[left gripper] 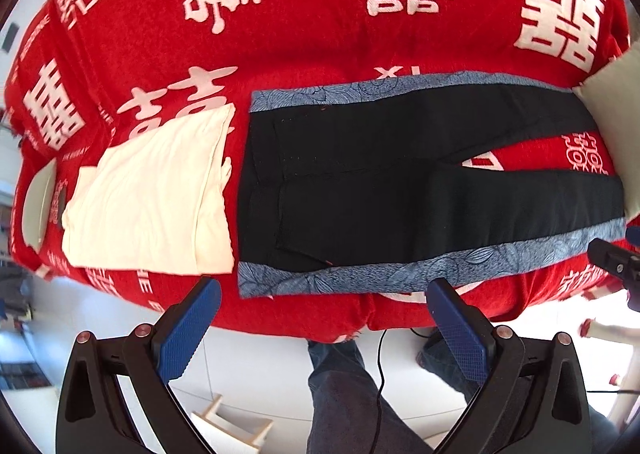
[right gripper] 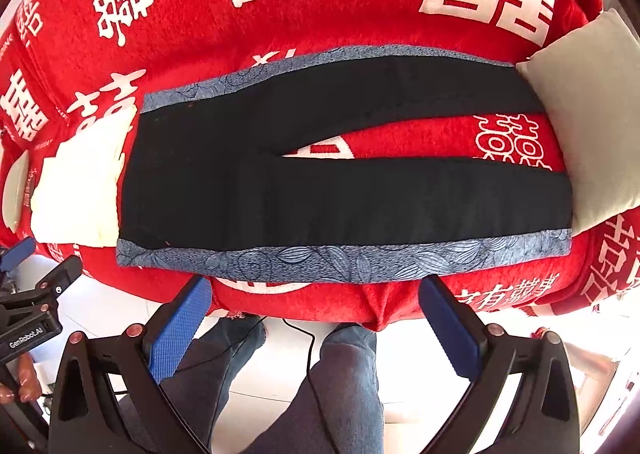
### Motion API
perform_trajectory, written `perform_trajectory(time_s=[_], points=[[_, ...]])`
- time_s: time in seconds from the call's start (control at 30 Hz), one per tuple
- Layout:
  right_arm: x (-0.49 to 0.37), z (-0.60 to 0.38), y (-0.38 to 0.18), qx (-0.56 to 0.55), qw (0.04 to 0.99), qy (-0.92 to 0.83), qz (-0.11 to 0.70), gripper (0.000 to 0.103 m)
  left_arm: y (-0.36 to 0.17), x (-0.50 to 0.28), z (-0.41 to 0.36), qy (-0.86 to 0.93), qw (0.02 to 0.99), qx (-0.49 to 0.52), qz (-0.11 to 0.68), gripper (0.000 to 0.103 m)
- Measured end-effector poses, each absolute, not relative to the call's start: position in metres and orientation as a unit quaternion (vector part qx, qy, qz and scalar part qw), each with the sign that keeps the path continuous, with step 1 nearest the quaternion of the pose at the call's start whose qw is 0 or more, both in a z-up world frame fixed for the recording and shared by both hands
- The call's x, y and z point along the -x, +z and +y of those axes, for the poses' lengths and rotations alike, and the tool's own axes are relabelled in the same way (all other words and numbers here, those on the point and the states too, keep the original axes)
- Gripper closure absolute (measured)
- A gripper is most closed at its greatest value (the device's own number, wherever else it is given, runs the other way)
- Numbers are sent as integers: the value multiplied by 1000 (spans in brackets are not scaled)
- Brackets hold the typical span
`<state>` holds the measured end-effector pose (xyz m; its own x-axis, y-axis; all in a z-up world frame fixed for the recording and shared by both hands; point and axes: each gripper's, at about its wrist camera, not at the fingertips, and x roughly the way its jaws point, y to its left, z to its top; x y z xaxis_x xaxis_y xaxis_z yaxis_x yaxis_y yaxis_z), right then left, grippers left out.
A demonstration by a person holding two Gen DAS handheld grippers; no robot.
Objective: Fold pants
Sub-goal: 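Move both grippers toward the black trousers' waistband edge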
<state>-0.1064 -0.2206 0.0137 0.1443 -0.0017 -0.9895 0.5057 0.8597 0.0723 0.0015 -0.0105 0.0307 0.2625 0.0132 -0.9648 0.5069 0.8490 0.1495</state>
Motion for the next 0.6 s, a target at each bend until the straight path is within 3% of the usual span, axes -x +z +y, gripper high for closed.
perform_trajectory(time_s=[0.6], points=[[111,-229,-27,-184,719,-176,647,0,-13,3,-6,-149,752,-215,605,0]])
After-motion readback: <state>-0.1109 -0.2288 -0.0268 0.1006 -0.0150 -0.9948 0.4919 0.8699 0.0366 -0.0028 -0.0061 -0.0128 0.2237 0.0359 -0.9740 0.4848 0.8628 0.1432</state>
